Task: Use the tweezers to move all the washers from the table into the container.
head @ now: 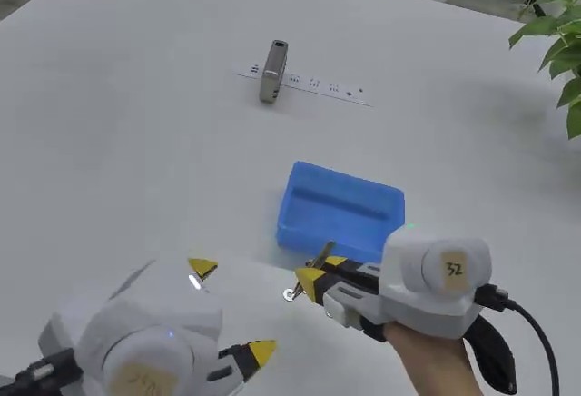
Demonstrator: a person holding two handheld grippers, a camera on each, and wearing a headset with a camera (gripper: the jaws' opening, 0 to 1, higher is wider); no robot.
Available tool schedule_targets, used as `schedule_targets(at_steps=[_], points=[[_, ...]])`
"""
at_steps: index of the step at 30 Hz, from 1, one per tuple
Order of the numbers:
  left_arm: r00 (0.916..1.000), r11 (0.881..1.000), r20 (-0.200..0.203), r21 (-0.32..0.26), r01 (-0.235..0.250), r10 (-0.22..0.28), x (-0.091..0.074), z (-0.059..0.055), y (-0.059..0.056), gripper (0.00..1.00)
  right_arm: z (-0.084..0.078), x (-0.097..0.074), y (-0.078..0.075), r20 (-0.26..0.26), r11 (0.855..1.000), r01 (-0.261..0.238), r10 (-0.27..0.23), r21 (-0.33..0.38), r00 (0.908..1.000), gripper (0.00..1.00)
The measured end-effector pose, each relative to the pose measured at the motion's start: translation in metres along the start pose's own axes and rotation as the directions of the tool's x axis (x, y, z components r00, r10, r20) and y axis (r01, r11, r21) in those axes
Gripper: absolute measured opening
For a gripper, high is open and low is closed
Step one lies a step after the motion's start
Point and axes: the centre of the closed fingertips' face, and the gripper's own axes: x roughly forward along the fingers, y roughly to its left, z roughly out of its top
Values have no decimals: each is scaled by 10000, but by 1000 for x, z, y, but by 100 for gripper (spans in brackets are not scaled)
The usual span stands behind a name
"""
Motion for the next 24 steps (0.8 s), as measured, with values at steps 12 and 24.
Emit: schedule_targets(at_steps=[12,24], points=[[9994,9972,288,-725,-183,204,-3,1,-5,87,-6,9,2,-265,9997,18,-25,-256,9996,5],[9992,9990,78,-219,-397,399,-1,-5,-1,87,-9,11,3,-224,9965,190,-209,-813,9995,4]])
